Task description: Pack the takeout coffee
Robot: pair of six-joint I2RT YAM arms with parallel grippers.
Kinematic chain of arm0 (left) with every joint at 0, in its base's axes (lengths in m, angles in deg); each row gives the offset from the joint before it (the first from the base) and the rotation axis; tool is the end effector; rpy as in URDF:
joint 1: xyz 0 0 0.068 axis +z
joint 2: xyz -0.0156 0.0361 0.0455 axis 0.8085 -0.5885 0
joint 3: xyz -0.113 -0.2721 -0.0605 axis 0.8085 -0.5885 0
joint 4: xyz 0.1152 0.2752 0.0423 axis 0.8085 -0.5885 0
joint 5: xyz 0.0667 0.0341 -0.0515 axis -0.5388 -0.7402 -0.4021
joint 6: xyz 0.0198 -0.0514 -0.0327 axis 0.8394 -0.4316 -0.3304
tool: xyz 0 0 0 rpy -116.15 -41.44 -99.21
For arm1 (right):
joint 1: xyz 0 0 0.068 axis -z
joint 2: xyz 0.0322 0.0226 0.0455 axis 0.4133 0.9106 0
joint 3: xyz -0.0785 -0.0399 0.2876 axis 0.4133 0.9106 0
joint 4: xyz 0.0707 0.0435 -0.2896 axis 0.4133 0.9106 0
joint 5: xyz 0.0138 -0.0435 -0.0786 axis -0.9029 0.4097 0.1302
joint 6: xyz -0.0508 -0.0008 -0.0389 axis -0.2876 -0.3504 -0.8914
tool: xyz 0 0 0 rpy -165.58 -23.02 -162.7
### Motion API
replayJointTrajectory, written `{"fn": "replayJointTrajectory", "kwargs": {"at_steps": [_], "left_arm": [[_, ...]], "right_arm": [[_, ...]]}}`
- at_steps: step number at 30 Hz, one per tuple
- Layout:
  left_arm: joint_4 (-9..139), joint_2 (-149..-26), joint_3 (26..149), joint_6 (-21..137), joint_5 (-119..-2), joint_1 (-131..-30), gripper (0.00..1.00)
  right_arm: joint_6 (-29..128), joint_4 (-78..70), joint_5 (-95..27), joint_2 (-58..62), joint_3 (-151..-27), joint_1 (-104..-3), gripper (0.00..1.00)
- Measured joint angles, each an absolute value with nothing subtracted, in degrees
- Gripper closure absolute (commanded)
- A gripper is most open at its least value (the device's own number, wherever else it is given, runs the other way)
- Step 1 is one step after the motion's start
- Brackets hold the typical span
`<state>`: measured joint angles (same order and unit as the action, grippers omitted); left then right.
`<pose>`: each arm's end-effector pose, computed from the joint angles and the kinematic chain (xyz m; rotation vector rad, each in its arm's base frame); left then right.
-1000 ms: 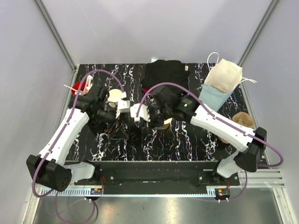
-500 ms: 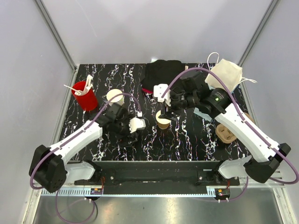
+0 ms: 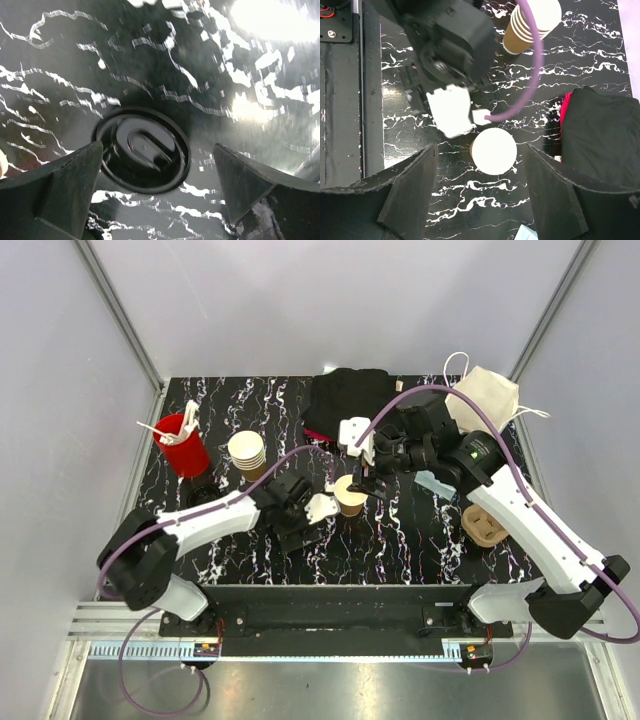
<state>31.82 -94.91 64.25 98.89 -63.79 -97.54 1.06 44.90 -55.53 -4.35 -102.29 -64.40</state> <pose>0.2197 -0.2151 0.1805 1.6316 2.1708 -0.1943 0.2161 0.2132 0.4551 -1.6153 1.4225 0.5447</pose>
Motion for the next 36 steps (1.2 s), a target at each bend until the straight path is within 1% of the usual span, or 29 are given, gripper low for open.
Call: {"fn": "replayJointTrajectory", "kwargs": {"at_steps": [4,7,10,11,14,20,24,25,27,28,30,31,34,36], "left_arm": [[32.8,-99.1,66.8,96.2,-64.6,-97.8,0.05],[32.2,-99.8,67.2,95.0,-64.6,-97.8,0.09],[32.1,-100.7,68.2,94.0,-64.6,-98.1,0.15],[32.1,-101.1,68.5,93.7,-64.6,-98.2,0.21],[32.4,-102.6,68.7,93.1,-64.9,-98.2,0.3],[32.3,-105.0,68.7,92.4,-65.8,-98.3,0.39],[32.3,-105.3,68.8,92.0,-66.0,-98.3,0.46],[32.3,-105.4,68.8,91.9,-66.1,-98.3,0.53],[32.3,-105.5,68.8,91.9,-66.2,-98.5,0.6],[32.3,-105.5,68.8,91.8,-66.3,-98.6,0.66],[32.3,-105.7,68.8,91.8,-67.0,-98.7,0.75],[32.3,-105.8,68.9,91.6,-67.4,-98.7,0.81],[32.4,-105.9,69.0,92.0,-69.1,-98.7,0.87],[32.4,-105.9,69.1,92.2,-69.6,-98.7,0.89]], "right_arm": [[1.2,44.8,-55.4,-5.3,-101.2,-64.4,0.25],[1.2,44.8,-55.3,-6.2,-100.6,-64.4,0.25],[1.2,44.7,-55.1,-6.6,-100.3,-64.4,0.25],[1.2,44.5,-55.1,-6.8,-100.2,-64.4,0.25],[1.2,44.4,-55.1,-6.9,-99.9,-64.4,0.25],[1.2,44.4,-55.0,-6.9,-99.9,-64.4,0.25],[1.2,44.4,-55.0,-6.9,-99.9,-64.4,0.25],[1.2,44.4,-54.9,-7.0,-99.9,-64.4,0.25],[1.2,44.4,-54.9,-7.1,-99.9,-64.4,0.25],[1.2,44.4,-54.9,-7.1,-99.9,-64.4,0.25],[1.2,44.4,-54.9,-7.3,-99.9,-64.4,0.25],[1.2,44.4,-54.9,-7.4,-99.9,-64.4,0.25],[1.2,44.4,-54.9,-7.7,-99.9,-64.4,0.25],[1.2,44.4,-54.9,-7.9,-99.9,-64.4,0.25]]}}
